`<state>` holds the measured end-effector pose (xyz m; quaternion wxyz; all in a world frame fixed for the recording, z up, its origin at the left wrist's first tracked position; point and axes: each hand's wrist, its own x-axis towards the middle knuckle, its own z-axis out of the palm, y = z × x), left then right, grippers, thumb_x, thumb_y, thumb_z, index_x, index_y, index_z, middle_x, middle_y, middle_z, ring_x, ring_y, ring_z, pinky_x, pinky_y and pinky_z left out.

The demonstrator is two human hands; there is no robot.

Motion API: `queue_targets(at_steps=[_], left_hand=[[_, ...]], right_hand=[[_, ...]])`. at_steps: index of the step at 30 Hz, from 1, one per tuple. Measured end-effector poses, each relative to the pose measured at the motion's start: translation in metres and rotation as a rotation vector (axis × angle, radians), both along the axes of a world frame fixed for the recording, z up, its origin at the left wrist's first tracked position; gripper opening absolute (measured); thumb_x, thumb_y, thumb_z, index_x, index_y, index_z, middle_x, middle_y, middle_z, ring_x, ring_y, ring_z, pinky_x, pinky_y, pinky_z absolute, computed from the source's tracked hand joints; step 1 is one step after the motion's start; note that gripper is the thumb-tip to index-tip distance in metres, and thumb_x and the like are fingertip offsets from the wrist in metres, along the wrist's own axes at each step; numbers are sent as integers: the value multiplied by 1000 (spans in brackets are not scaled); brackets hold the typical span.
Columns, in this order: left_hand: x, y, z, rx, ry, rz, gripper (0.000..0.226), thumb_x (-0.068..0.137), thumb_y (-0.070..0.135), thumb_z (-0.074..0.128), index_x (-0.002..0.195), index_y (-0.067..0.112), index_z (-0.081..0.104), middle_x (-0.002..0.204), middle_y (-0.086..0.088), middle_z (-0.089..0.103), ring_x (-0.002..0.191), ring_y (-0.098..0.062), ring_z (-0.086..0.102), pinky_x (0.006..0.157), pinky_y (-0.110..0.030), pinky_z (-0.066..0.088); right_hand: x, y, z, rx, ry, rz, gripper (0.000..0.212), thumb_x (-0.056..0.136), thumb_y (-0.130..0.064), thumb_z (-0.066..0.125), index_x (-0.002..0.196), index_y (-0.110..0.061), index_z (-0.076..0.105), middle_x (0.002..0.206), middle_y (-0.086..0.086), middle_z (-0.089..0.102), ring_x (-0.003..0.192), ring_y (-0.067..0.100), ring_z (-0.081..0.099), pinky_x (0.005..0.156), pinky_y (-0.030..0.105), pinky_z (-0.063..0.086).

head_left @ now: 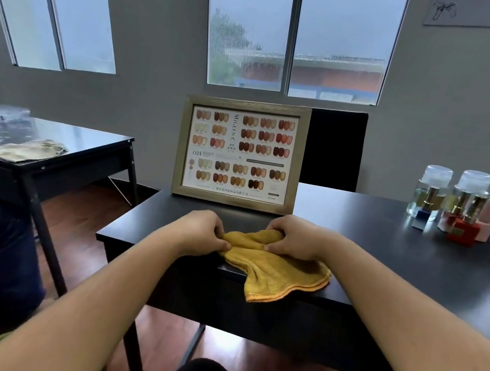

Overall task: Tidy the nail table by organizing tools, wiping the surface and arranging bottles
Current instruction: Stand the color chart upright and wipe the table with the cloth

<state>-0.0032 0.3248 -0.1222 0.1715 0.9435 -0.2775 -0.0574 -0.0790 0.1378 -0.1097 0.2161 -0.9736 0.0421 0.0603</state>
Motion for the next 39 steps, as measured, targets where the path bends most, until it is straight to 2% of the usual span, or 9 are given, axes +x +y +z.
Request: queue_targets(at_steps=[6,10,15,19,22,29,32,35,39], left_hand=[[20,38,11,30,-4,66,14,82,29,67,71,28,58,81,4,63,79,-13,58,65,-24,42],[33,67,18,-289,18,142,11,89,23,58,79,23,53,88,-2,61,86,-19,58,70,-31,47],[43,83,24,-776,92,233,7,97,23,43,91,21,45,88,-6,55,79,-19,57,59,-34,53],[60,87,24,-756,-130,249,9,96,26,44,103,21,45,87,3,53,78,-12,52,62,-29,42],[74,90,22,-680,-130,266,18,95,23,48,113,23,46,95,7,54,87,-12,52,77,-32,42],[92,93,1,-561,-3,289,34,89,16,60,119,28,49,96,0,63,100,-21,60,91,-36,49],[94,94,-6,-415,-88,276,28,88,21,62,116,23,55,112,-2,60,105,-18,57,89,-28,45],[88,94,-10,-211,-189,216,32,89,35,58,119,23,57,131,-3,52,118,-20,50,99,-33,42],[78,94,-24,97,-141,96,62,89,59,40,142,28,36,153,6,30,138,-17,33,111,-40,30]], right_hand=[[22,36,14,112,-68,85,16,81,-22,71,84,-26,55,90,-5,54,88,16,53,82,32,49],[36,51,40,255,-146,75,21,81,-18,71,74,-23,53,85,1,55,83,18,55,71,31,52],[52,67,57,560,-176,64,11,87,-12,65,85,-20,57,89,4,61,80,20,66,54,29,57],[66,81,49,754,-136,15,6,91,-12,60,92,-17,57,89,7,65,74,21,68,58,35,57],[76,88,34,851,-111,-69,6,92,-10,57,96,-14,57,92,10,66,79,22,69,72,42,60],[95,92,0,738,-188,-258,12,88,-11,64,87,-19,54,90,5,62,78,15,63,58,27,57],[97,87,-10,470,-301,-273,30,84,-14,68,112,-14,55,105,7,62,93,20,61,78,32,54],[85,88,-11,197,-494,-146,39,83,-18,69,119,-16,56,116,4,61,99,14,55,85,25,44],[69,102,-17,-122,-328,79,45,86,-48,58,125,-25,56,127,-3,60,114,18,55,100,38,43]])
